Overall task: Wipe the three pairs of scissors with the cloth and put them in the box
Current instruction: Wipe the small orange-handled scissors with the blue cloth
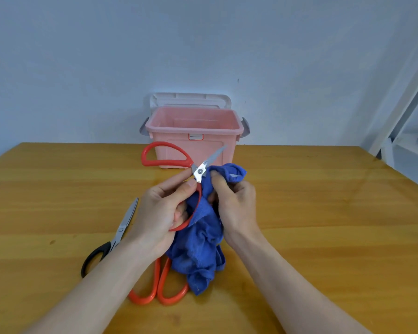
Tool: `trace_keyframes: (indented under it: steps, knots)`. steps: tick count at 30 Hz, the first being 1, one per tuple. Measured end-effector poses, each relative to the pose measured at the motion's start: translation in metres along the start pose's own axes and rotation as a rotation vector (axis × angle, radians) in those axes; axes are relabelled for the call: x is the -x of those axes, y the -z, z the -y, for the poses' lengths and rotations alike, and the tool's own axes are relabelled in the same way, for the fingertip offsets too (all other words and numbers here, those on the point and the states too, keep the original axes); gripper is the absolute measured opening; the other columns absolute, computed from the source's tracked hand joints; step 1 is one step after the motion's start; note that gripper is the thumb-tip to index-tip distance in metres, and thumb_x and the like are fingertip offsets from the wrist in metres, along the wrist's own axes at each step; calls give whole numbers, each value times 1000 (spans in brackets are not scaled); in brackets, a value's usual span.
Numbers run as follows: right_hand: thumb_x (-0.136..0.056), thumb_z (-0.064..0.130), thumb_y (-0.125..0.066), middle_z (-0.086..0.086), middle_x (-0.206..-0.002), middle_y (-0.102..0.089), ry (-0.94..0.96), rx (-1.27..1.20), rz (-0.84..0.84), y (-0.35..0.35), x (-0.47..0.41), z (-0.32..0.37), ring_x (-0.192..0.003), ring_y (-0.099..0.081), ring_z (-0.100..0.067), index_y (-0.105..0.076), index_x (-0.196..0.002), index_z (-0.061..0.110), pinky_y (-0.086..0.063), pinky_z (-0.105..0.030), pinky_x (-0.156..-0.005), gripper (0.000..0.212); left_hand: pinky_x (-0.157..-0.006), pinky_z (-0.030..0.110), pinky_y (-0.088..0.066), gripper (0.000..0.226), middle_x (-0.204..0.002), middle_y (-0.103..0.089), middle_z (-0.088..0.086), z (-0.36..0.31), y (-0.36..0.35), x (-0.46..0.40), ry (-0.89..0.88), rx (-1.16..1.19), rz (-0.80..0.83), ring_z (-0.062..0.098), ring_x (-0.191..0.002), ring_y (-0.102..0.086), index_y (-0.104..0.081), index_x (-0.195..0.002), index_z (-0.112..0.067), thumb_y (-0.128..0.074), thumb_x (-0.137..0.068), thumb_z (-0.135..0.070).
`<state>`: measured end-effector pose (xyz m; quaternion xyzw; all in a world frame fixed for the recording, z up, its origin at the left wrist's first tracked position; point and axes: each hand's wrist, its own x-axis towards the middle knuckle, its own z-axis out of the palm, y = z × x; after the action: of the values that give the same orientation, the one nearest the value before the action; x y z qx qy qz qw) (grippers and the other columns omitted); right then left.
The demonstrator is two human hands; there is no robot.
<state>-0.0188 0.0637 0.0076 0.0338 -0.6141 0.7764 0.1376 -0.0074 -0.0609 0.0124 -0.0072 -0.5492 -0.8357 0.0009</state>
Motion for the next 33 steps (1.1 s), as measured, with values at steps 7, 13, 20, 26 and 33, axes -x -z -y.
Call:
trace_keyframes:
  steps: [7,13,20,26,33]
  knots:
    - [-89,3,-64,-3,-53,-55,-55,-76,6,0,-2,-3,-49,-51,-15,-62,-60,13,-43,-29,-51,30,-31,15,-20,39,-47,-31,-1,3,-2,0,24,13,27,4,-33,-25,-71,-118,-17,-65,-80,-10]
    - [-92,1,-42,-14,-48,-56,114,151,24,6,-2,4,-45,-48,-14,-50,-50,-3,-39,-26,-47,42,-32,16,-18,36,-43,-31,-4,-1,0,2,28,-15,62,4,-33,-25,-74,-112,-20,-66,-77,-14]
    - [-90,2,-61,-6,-51,-53,19,27,59,3,-1,3,-49,-49,-17,-55,-54,9,-43,-27,-51,37,-33,17,-17,43,-41,-29,-4,-1,1,1,16,-22,64,4,-33,-24,-71,-118,-22,-66,-76,-16]
    - [-92,-2,-49,-12,-54,-61,21,61,93,10,-2,11,-48,-58,-19,-63,-60,3,-50,-30,-54,36,-33,15,-16,38,-47,-39,-2,-9,3,2,25,-27,113,3,-31,-25,-72,-116,-17,-63,-80,-11]
    - [-99,-3,-42,-17,-71,-69,-195,-157,323,23,-8,17,-61,-68,-22,-71,-83,1,-57,-27,-59,33,-32,13,-19,39,-57,-39,2,-15,11,-2,28,-35,103,3,-31,-26,-75,-109,-21,-66,-72,-11]
